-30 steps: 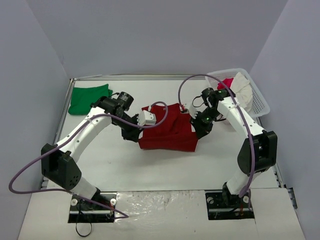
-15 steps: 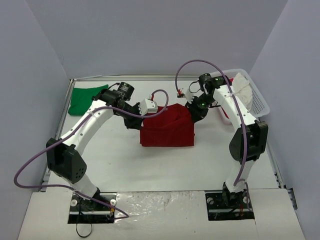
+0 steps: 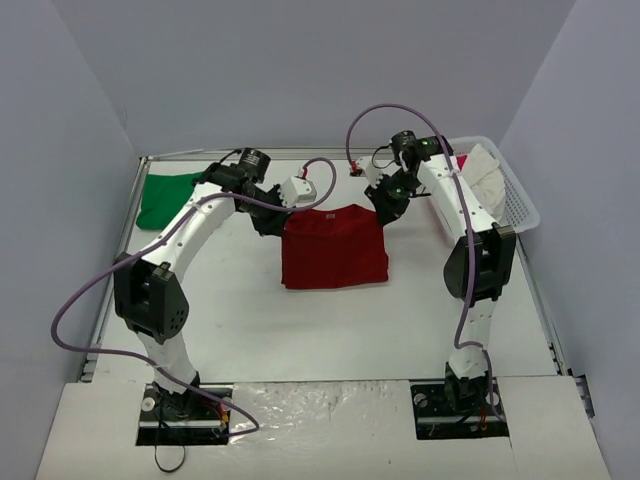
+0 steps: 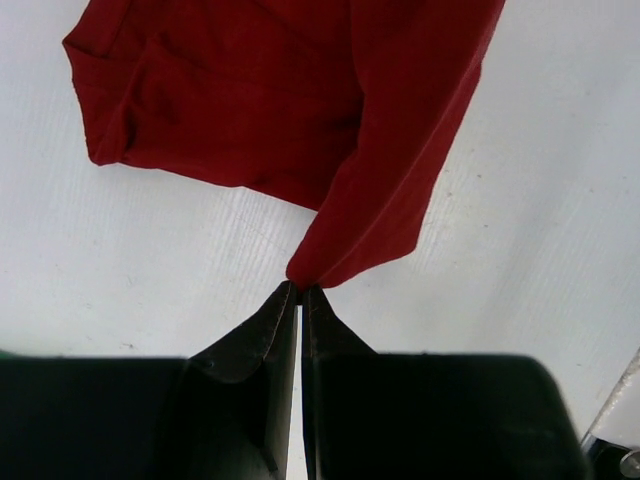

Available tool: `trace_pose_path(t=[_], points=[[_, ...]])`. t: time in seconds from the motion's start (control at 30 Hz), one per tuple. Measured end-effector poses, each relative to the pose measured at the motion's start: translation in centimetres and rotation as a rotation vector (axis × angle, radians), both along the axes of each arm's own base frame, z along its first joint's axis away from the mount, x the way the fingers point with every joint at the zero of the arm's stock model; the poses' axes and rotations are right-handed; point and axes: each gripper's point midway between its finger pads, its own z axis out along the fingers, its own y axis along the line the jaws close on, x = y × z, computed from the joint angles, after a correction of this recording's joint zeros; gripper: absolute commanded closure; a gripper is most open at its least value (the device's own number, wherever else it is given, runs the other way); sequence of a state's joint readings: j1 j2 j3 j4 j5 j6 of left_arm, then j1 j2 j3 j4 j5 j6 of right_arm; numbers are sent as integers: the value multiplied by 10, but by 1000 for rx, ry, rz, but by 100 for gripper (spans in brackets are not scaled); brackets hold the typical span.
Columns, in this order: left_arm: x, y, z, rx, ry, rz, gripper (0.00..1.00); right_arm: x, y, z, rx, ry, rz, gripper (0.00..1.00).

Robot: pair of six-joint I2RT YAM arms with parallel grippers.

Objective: Fold and stack the t-shirts
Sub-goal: Fold the long partially folded tshirt into a neat square

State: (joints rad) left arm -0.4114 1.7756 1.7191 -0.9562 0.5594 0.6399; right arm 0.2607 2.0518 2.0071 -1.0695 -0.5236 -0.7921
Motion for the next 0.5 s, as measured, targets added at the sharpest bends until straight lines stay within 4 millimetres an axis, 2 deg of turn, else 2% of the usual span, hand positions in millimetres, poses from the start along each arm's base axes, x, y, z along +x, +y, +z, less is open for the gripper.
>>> trace_pose_path(t=[0.37,0.5], points=[[53,-4,-9,2,-41,44,98,53,-11,-16,-1,-33,-59,100],[74,-11,-21,3,-39,45,98,70,-13,-28,0,-37,-71,100]])
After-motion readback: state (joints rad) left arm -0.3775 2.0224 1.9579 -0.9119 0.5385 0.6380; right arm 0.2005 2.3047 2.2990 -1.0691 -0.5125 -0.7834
